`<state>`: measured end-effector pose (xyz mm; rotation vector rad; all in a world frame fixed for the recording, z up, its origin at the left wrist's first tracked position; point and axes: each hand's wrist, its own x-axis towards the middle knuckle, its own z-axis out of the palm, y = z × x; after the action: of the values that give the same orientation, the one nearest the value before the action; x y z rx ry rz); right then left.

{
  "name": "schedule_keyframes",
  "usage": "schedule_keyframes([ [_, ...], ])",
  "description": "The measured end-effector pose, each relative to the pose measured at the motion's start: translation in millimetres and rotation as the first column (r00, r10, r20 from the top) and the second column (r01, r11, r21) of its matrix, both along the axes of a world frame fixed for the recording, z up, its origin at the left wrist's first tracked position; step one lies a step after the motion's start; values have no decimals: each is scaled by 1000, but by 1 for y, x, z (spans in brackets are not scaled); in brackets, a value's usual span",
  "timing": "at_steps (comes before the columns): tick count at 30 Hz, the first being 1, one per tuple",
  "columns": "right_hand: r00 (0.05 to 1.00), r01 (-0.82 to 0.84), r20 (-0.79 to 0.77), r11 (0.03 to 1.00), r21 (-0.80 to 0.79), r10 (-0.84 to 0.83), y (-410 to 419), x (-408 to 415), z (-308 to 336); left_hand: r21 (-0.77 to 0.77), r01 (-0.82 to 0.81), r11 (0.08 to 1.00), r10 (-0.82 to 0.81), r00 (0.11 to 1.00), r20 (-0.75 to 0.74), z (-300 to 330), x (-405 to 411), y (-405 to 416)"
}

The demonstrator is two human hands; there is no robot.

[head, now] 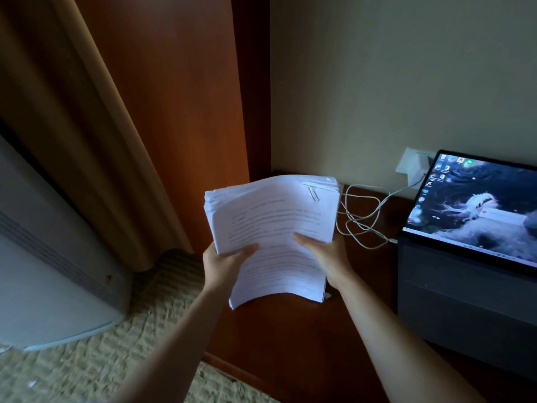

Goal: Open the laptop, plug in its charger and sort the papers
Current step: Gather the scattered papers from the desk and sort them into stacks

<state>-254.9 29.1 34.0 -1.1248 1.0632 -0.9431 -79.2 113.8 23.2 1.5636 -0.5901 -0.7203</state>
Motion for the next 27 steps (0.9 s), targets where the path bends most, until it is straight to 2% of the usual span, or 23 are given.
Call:
schedule_keyframes([
  [2,1000,-2,-13,1000,-22,2,-7,1,2,-11,-24,1000,24,1000,-16,-2,2,-5],
  [8,993,-16,-120,1000,-4,15,-7,-1,-20,76,50,996,-47,998,-38,-19,5,-11],
  [14,961,-21,-278,999,-46,7,-19,-3,-10,128,43,991,-53,995,81,-7,5,-23],
  [16,966,25,-255,999,-44,-35,-19,-12,-1,153,71,986,-87,992,94,1,-2,-22],
  [18,980,-3,-198,998,57,15,-15,-29,3,213,106,971,-116,993,36,4,-16,-18],
  [20,969,-101,-212,986,134,128,-5,-49,-6,298,118,947,-132,991,25,-1,-37,-12],
  [23,944,-143,-276,977,158,183,14,-88,-18,384,108,917,-119,993,5,-13,-77,-1],
  [27,932,-136,-314,977,165,183,26,-147,-20,402,109,909,-59,989,-134,-18,-143,19],
])
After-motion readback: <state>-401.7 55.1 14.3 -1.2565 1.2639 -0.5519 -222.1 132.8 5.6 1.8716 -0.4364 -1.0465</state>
